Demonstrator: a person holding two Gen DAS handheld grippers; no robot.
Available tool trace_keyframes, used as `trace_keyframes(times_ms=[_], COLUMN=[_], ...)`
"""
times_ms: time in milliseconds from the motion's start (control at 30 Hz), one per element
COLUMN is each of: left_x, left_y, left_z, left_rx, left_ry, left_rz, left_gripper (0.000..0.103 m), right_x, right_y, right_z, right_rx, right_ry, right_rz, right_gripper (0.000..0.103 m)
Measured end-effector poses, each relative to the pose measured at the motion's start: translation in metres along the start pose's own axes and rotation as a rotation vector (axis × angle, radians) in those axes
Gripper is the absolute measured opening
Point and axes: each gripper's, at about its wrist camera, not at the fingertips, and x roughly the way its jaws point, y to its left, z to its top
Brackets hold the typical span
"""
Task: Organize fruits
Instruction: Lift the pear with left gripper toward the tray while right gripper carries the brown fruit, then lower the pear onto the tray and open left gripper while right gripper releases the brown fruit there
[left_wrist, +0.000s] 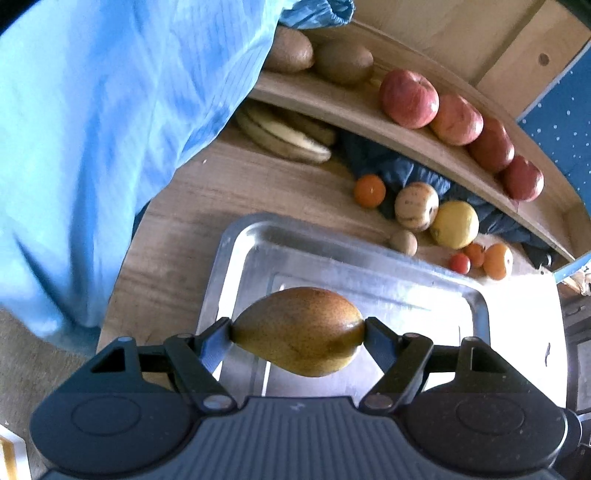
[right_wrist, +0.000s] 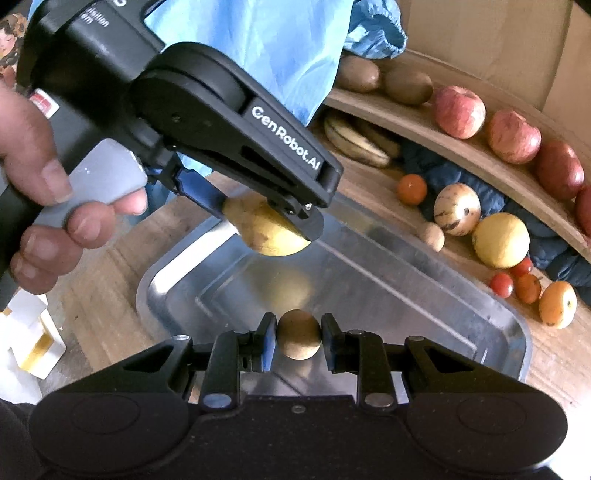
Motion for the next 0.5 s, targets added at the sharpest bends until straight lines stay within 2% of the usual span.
trace_keyframes(times_ms=[267, 500], left_x=[-0.008, -0.009], left_y=[0.000, -0.001], left_z=[-0.021, -0.032], left_rx=[0.004, 0.012], left_ry=[0.013, 0.033], left_rz=[0.008, 0.023], left_gripper=[0.080, 0.080], right_x=[-0.006, -0.004], right_y=[0.005, 0.003], right_z=[-0.016, -0.025], right_rx=[0.000, 0.014], right_ry=[0.015, 0.040], right_rz=[0.007, -0.022], right_gripper=[0.028, 0.028])
